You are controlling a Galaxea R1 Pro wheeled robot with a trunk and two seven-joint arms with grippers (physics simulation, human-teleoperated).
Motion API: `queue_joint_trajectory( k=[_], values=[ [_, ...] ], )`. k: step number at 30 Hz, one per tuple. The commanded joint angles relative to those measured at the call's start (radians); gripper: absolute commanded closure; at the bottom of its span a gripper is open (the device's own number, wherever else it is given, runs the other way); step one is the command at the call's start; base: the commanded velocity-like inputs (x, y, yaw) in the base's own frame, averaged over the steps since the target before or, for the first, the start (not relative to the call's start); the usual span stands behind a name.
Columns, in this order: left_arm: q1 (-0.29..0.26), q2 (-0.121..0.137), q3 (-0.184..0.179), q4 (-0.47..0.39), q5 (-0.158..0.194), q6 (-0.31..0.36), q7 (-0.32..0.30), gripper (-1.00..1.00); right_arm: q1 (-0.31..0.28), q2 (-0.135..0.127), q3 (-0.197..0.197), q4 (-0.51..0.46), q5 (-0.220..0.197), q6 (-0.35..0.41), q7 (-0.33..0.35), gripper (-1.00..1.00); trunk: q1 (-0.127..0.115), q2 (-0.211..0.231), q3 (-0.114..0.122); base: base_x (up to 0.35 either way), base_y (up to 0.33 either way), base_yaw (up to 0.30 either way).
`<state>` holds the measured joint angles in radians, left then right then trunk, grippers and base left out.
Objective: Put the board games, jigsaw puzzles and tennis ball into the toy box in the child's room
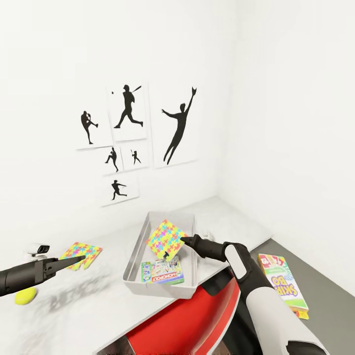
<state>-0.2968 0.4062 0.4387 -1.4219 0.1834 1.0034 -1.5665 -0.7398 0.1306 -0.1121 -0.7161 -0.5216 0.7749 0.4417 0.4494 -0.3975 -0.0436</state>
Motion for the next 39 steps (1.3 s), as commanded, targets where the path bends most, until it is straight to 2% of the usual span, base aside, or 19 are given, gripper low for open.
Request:
queue_joint_trajectory(
  k=[1,17,24,39],
  values=[
    [-0.001,0.0,0.0,0.0,-0.001,0.011,-0.004,-1.0,-0.001,0.001,-0.006,0.0,0.001,0.007,0.002,1.0,0.001,-0.003,-0.004,0.0,0.0,0.0],
    [-0.001,0.0,0.0,0.0,-0.002,0.011,-0.004,-1.0,-0.005,0.007,-0.006,-0.003,0.011,0.0,0.002,1.0,0.001,-0.003,-0.03,0.0,0.0,0.0],
    [-0.001,0.0,0.0,0.0,-0.002,0.011,-0.004,-1.0,-0.006,0.019,-0.005,-0.008,0.012,-0.005,-0.031,1.0,0.001,-0.003,-0.042,0.0,0.0,0.0],
    [-0.001,0.0,0.0,0.0,-0.002,0.01,-0.004,-1.0,-0.006,0.02,-0.004,-0.008,0.012,0.0,-0.034,1.0,0.001,-0.003,-0.066,0.0,0.0,0.0]
  ],
)
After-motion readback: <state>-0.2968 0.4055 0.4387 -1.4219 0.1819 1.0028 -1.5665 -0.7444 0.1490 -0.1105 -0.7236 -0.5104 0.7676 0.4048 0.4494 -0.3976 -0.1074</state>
